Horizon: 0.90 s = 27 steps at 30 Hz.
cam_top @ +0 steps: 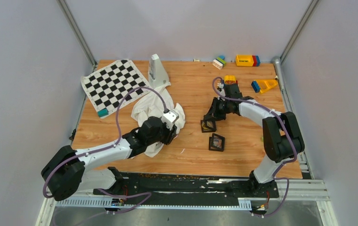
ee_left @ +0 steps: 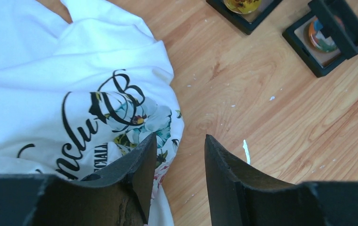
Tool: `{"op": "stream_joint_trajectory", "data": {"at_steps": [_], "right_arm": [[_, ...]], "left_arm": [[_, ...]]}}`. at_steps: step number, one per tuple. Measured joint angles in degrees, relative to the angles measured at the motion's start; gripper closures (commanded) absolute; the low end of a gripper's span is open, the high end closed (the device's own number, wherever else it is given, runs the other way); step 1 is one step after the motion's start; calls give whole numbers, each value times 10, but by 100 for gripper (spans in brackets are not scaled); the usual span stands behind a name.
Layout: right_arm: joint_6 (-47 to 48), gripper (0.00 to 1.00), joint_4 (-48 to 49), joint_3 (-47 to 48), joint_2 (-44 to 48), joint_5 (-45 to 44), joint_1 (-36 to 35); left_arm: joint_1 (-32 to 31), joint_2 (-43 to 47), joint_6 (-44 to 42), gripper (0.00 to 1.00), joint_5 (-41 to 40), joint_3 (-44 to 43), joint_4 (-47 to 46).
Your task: Remove the brooch from the garment
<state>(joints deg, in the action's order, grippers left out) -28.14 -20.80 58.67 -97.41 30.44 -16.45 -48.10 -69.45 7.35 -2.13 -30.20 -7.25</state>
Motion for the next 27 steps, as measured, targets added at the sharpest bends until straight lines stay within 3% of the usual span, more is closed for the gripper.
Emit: {"op": "stream_joint_trajectory", "data": {"at_steps": [6, 19, 27], "right_arm": [[10, 95, -35, 23, 0, -74, 0], [18, 42, -76, 64, 7, -146, 0], [19, 44, -54, 8, 167, -208, 1]], "left_arm": [[13, 45, 12, 50, 1, 0, 3], [22, 82, 16, 50, -6, 12, 19], [60, 138, 25, 53, -7, 19, 37]]}}
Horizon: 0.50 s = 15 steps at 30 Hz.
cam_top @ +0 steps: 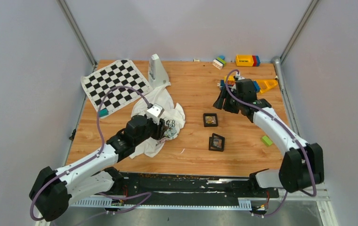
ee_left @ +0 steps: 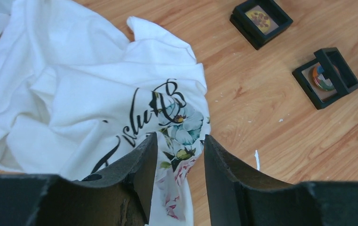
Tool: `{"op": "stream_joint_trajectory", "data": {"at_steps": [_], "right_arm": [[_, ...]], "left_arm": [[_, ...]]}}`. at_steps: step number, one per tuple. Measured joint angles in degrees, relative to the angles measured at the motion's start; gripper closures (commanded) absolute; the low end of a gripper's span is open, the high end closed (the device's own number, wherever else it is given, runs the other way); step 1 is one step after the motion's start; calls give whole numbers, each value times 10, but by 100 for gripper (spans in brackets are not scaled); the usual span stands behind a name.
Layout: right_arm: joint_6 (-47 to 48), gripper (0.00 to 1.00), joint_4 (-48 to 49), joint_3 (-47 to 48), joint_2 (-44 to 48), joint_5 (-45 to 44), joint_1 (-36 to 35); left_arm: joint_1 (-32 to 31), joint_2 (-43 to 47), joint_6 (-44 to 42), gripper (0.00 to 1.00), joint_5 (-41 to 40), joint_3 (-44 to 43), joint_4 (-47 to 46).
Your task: Remove the brooch from the garment
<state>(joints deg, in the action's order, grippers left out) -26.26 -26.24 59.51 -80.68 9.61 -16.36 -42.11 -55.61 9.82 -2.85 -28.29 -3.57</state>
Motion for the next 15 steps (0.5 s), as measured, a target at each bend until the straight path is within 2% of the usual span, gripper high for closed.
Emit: {"op": "stream_joint_trajectory", "data": {"at_steps": [5, 11, 12, 13, 15], "right_arm": [[-5, 42, 54, -66, 101, -84, 2], [16, 31, 159, -213, 214, -157, 7], [31, 24, 184, -245, 238, -166, 7], [43, 5, 203, -270, 259, -172, 7], [61, 0, 241, -309, 291, -179, 8]], "left_arm": [[40, 69, 21, 52, -14, -9, 61], [117, 122, 45, 46, -56, -35, 110], [133, 122, 45, 46, -63, -38, 116], [150, 120, 44, 45, -69, -39, 120], [188, 116, 40, 42, -84, -39, 128]]}}
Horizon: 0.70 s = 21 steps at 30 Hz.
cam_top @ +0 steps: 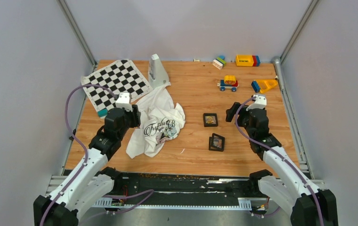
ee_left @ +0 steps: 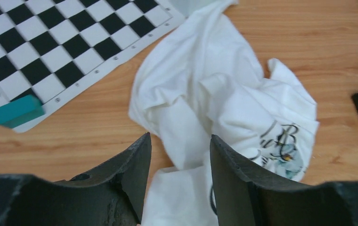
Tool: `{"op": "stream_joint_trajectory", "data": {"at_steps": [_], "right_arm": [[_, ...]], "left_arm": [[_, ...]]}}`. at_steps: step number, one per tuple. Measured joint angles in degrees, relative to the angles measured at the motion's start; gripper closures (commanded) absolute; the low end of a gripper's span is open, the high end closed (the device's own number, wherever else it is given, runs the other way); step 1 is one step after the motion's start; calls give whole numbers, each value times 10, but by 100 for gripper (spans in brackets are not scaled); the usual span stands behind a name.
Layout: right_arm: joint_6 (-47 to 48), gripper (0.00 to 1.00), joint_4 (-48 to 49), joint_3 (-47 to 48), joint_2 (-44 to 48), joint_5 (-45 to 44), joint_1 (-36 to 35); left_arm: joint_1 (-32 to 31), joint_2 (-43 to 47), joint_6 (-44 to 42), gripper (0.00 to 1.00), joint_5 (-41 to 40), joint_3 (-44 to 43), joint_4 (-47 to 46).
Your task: Remove the brooch from the garment
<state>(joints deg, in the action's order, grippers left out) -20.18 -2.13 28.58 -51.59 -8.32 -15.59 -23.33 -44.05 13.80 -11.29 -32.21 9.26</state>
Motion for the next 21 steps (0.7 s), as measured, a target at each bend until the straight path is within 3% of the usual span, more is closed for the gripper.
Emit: {"op": "stream_joint_trajectory", "data": {"at_steps": [4, 10, 15, 21], "right_arm": [[45, 0, 71, -39, 17, 2, 0], [101, 0, 164, -67, 9, 3, 0], [150, 0, 236, -127, 14, -3, 4], [165, 0, 363, -189, -39, -10, 46]], "left_arm": [[48, -2, -30, 34, -52, 14, -29], [54, -49, -121, 31, -130, 110, -190], [67, -138, -174, 30, -132, 174, -325], [87, -225, -218, 26, -130, 180, -447]]}}
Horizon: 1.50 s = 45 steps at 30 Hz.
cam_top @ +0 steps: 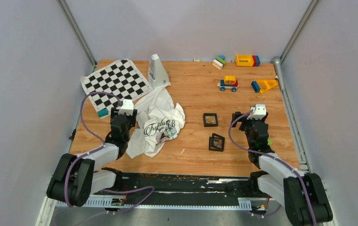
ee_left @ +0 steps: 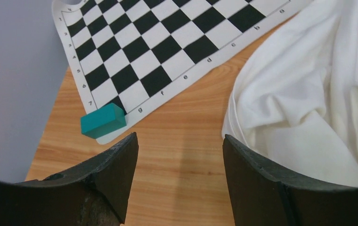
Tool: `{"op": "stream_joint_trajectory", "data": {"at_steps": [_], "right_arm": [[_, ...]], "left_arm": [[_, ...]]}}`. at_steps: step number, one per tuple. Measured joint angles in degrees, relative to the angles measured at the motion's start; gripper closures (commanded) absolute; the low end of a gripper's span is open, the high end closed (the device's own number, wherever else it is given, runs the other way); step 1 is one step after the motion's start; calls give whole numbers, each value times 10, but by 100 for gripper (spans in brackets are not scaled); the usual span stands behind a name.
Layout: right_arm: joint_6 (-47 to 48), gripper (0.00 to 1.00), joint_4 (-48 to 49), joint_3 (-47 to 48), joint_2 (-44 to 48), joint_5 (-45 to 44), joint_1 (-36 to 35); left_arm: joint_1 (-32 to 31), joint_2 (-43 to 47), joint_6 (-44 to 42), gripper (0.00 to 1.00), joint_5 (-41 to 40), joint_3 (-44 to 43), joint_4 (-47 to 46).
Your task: Remove the brooch from the garment
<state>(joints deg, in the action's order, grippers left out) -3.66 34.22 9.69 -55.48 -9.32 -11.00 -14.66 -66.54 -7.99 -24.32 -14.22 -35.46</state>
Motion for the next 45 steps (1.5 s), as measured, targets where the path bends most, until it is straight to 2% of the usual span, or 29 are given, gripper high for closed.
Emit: {"op": "stream_joint_trajectory", "data": {"at_steps": [6, 11, 13, 18, 25, 33, 40, 45], "right_arm": [[16, 1, 68, 15, -137, 1, 33], [26, 10, 130, 12, -156, 20, 70], [23, 4, 172, 4, -162, 36, 93], [22, 1, 240, -4, -223, 82, 126], [9, 0, 239, 9, -248, 117, 149], [3, 0, 231, 15, -248, 127, 151], [2, 0, 230, 15, -248, 129, 151], [2, 0, 227, 15, -248, 129, 151]], "left_arm": [[58, -13, 1, 26, 29, -2, -65], [75, -22, 10, 39, 44, -12, -68], [88, -36, 17, 41, 54, -29, -57], [99, -52, 23, 39, 72, -54, -50], [99, -30, 28, 35, 78, -35, -57], [99, 93, 25, 33, 144, 27, -47], [99, 206, 26, 35, 158, 71, -20], [99, 347, 26, 24, 180, 125, 2]]}}
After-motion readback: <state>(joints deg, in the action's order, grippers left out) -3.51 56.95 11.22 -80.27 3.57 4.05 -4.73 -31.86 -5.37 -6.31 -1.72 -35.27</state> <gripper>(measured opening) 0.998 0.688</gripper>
